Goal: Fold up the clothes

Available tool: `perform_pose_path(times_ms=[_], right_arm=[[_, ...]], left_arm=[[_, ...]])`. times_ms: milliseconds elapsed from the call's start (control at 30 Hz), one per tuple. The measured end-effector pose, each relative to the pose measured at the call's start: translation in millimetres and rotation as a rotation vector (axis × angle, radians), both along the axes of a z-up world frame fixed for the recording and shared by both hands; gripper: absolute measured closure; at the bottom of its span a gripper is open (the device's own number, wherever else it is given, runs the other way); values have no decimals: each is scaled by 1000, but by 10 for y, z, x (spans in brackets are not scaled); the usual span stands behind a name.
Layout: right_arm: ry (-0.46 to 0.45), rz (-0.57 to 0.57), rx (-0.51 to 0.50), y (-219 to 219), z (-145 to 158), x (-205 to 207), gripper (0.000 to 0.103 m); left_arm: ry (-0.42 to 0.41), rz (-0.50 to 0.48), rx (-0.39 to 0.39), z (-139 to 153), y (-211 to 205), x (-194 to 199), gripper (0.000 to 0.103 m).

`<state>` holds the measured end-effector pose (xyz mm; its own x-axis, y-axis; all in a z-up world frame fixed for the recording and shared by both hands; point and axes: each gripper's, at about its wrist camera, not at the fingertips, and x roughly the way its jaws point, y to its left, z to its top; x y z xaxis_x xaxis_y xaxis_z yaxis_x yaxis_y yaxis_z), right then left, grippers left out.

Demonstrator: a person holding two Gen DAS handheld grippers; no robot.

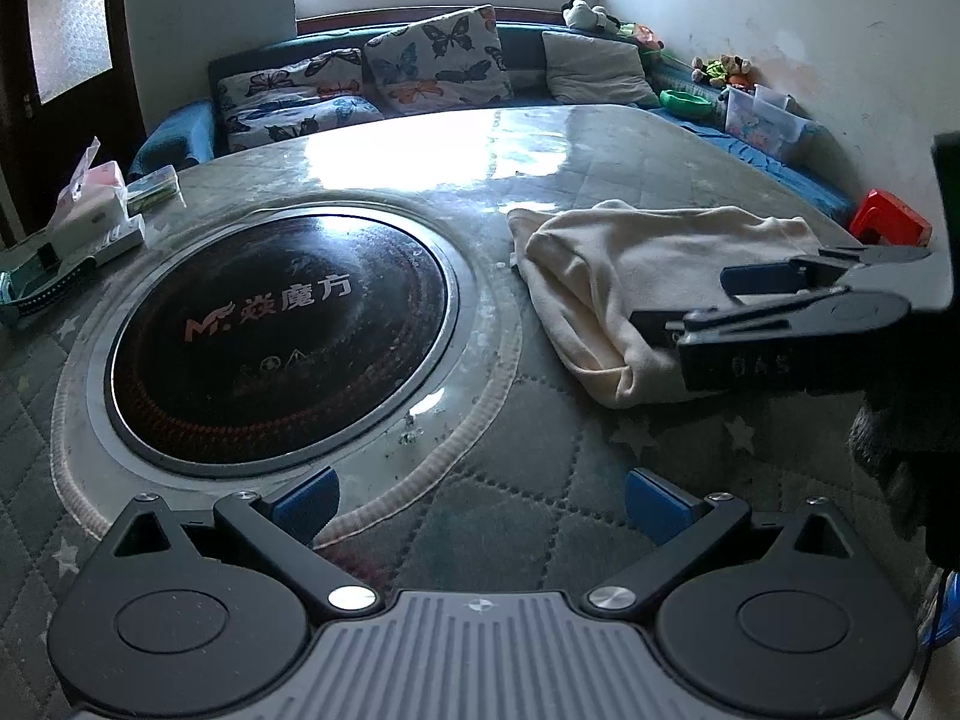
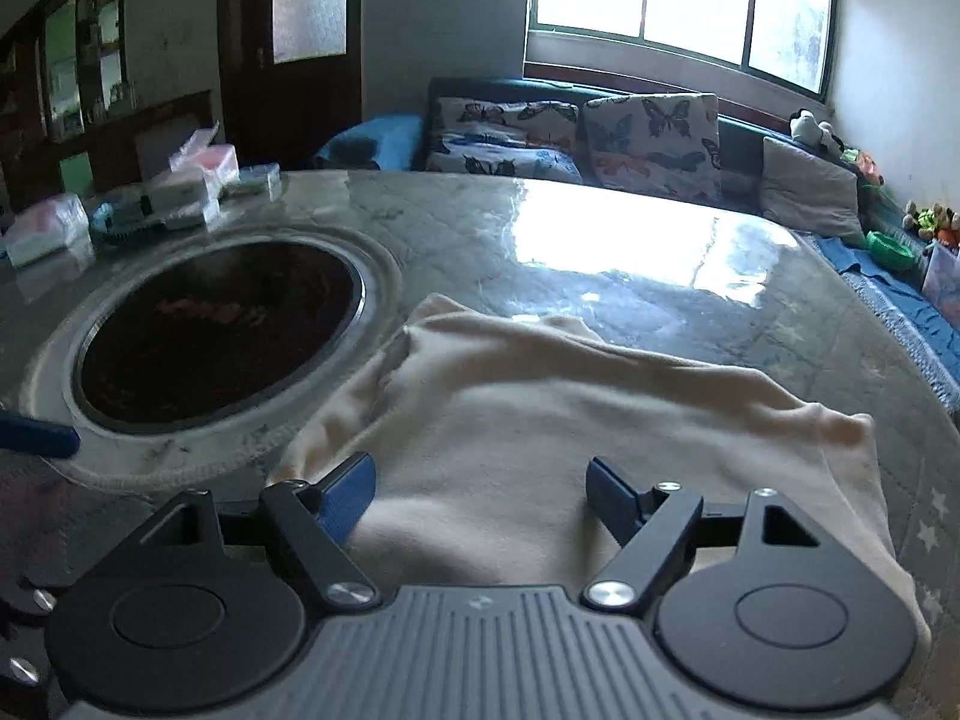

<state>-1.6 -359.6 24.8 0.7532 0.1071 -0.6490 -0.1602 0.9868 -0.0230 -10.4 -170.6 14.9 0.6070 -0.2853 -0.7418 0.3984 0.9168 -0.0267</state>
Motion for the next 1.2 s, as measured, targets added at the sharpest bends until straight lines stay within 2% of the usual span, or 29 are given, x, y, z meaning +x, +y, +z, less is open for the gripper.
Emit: perform_pose_path(times_ms=[367, 467, 667, 1200], right_arm=[[-21, -40, 8, -96, 92, -311, 18], [-22, -60, 11, -133, 102, -416, 8], [-23, -102, 15, -198, 112, -621, 0], [14, -218, 12, -237, 9, -886, 0]], left_arm=[[-18, -37, -6, 47, -45, -107, 0], [-19, -42, -11, 43, -43, -119, 0], [-19, -39, -18, 34, -35, -154, 0], [-44, -51, -11, 39, -74, -275, 0]])
